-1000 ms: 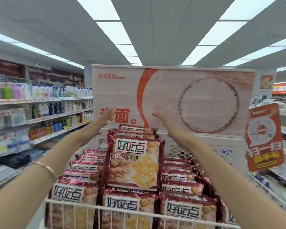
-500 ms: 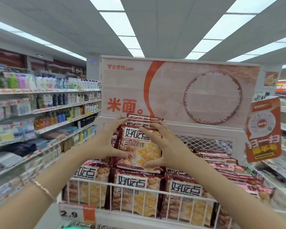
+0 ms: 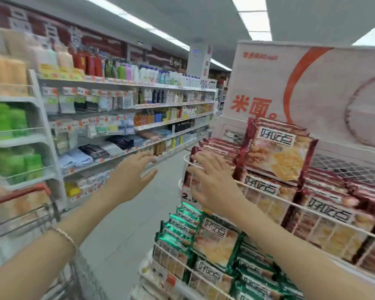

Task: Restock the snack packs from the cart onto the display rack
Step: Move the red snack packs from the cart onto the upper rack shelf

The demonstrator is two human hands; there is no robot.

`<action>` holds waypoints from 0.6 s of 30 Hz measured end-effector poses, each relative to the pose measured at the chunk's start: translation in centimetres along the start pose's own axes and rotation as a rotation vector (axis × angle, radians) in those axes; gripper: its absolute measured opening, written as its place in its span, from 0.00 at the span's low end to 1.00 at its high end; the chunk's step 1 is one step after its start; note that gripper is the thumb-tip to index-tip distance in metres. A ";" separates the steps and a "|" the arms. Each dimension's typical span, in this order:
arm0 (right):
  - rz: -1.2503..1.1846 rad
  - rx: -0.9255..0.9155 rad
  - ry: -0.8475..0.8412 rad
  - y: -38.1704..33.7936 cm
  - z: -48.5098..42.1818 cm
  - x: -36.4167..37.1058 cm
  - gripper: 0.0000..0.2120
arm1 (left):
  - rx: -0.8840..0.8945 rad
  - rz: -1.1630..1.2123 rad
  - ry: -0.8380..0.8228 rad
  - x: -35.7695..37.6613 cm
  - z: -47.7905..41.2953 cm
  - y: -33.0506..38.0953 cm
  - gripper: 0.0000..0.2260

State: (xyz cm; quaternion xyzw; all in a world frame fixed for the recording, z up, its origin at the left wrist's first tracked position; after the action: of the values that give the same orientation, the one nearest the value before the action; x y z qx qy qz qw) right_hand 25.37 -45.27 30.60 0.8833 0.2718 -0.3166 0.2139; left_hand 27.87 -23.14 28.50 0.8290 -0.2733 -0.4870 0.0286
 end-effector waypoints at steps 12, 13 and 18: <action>-0.420 -0.128 -0.851 -29.4 10.0 23.8 0.19 | -0.840 0.079 -0.294 1.6 34.4 -20.5 0.15; -0.419 -0.144 -0.908 -31.1 10.9 25.1 0.19 | -0.905 0.106 -0.291 2.3 36.9 -21.2 0.15; -0.400 -0.232 -1.256 -37.3 15.9 31.6 0.20 | -1.189 0.222 -0.295 6.4 45.2 -23.8 0.11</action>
State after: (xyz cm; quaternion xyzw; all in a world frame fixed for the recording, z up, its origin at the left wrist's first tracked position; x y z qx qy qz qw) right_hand 15.98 -14.74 -9.63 0.4351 0.2865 -0.7730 0.3621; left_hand 3.17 3.85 -7.68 0.5617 -0.0411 -0.6594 0.4980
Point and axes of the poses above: each hand's wrist, its own z-axis away from the middle knuckle, its own x-axis out of the palm, y = z × x, the point moved 5 cm from there along -z, towards the middle knuckle, and after that the axes turned 5 degrees about x, right-handed, at the moved point
